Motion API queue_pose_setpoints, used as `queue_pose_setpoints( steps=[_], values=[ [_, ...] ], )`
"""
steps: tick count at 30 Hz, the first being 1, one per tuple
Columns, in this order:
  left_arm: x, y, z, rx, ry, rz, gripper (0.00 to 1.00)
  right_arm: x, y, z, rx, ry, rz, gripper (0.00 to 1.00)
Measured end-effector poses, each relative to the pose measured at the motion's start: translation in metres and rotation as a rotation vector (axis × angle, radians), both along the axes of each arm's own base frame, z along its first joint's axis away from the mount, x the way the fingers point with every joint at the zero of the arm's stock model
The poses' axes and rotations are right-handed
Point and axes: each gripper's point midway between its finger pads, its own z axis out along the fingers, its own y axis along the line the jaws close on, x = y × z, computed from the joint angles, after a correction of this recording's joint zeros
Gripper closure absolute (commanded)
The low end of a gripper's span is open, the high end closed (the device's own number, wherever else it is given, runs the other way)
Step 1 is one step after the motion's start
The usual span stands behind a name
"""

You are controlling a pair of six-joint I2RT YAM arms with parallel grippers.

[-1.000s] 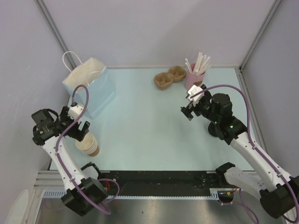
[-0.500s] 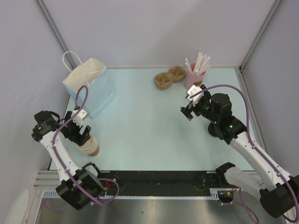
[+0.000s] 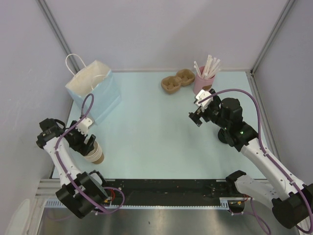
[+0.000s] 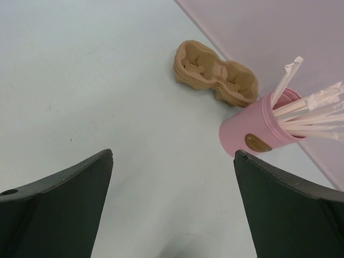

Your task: Pack the takeout coffee

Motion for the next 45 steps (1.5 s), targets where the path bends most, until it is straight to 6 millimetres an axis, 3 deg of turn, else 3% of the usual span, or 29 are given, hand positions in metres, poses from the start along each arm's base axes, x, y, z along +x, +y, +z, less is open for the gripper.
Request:
queue_pose_setpoints(
  steps=[7, 22, 35, 45],
  values=[
    [-0.003, 0.003, -0.010, 0.008, 0.023, 0.006, 0.19, 0.000, 0.000, 0.000, 0.000, 0.000, 0.000, 0.00],
    [-0.007, 0.005, -0.018, 0.017, 0.052, 0.011, 0.65, 0.000, 0.000, 0.000, 0.000, 0.000, 0.000, 0.00],
    [-0.003, 0.010, -0.017, 0.019, 0.047, 0.061, 0.76, 0.000, 0.000, 0.000, 0.000, 0.000, 0.000, 0.00],
    [0.014, 0.037, -0.012, 0.069, 0.021, 0.194, 0.76, 0.000, 0.000, 0.000, 0.000, 0.000, 0.000, 0.00]
  ],
)
